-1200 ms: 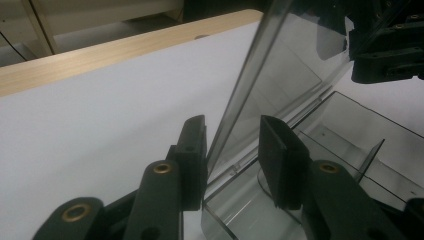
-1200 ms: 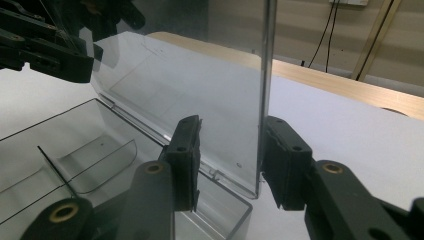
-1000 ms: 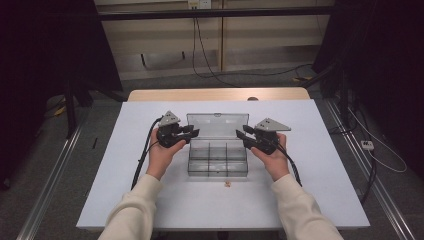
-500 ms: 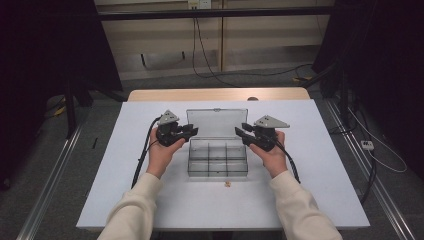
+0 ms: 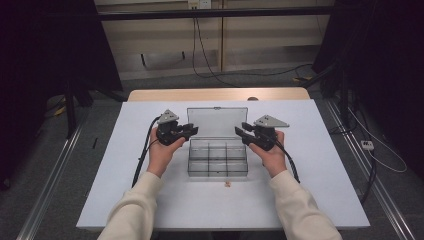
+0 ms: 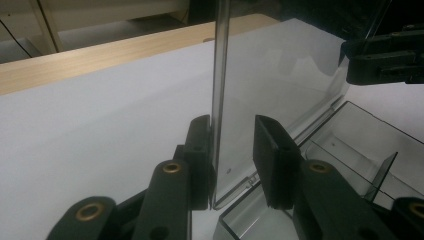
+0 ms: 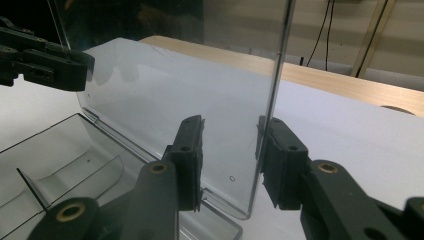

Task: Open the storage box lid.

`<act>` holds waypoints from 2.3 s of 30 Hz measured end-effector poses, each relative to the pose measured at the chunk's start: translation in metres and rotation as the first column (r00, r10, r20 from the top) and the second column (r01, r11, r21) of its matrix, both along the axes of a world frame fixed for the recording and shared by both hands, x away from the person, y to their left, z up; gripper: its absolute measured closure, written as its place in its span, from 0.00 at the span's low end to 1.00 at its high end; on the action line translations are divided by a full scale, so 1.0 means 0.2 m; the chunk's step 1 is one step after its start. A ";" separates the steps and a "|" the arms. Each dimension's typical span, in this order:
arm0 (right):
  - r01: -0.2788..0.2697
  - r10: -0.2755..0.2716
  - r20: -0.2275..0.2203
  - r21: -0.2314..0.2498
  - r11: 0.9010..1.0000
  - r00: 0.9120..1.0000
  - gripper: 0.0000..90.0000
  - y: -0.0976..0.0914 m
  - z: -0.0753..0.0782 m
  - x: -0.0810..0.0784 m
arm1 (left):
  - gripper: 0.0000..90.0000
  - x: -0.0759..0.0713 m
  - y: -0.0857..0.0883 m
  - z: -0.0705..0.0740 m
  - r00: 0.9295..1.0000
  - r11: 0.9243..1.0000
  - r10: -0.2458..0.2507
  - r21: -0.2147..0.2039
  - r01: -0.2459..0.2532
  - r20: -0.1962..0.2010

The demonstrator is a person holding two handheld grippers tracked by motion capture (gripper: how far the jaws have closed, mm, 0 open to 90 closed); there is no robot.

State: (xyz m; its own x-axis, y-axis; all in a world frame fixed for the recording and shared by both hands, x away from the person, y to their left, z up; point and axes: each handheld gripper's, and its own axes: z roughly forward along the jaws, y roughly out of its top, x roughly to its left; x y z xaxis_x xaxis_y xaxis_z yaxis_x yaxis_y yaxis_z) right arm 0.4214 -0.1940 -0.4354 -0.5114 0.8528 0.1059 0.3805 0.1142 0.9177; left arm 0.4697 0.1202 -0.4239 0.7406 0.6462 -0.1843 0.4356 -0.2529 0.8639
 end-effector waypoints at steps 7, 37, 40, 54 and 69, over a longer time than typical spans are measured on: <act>0.012 -0.012 -0.006 0.002 1.000 1.000 0.71 0.01 -0.01 0.02 | 0.78 0.01 0.00 -0.01 1.000 1.000 0.011 -0.013 -0.011 -0.010; 0.022 -0.021 -0.043 0.028 0.999 0.999 0.64 0.01 -0.04 0.09 | 0.71 0.07 -0.02 -0.05 0.998 0.998 0.040 -0.039 -0.042 -0.057; 0.022 -0.021 -0.044 0.028 0.999 0.999 0.64 0.01 -0.04 0.09 | 0.70 0.07 -0.03 -0.06 0.997 0.998 0.042 -0.041 -0.045 -0.060; 0.027 -0.025 -0.066 0.035 0.999 0.997 0.59 0.02 -0.06 0.11 | 0.63 0.09 -0.06 -0.08 0.996 0.998 0.056 -0.038 -0.059 -0.073; 0.061 -0.056 -0.107 0.043 0.997 0.993 0.52 0.04 -0.08 0.13 | 0.53 0.10 -0.10 -0.09 0.992 0.997 0.077 -0.018 -0.080 -0.095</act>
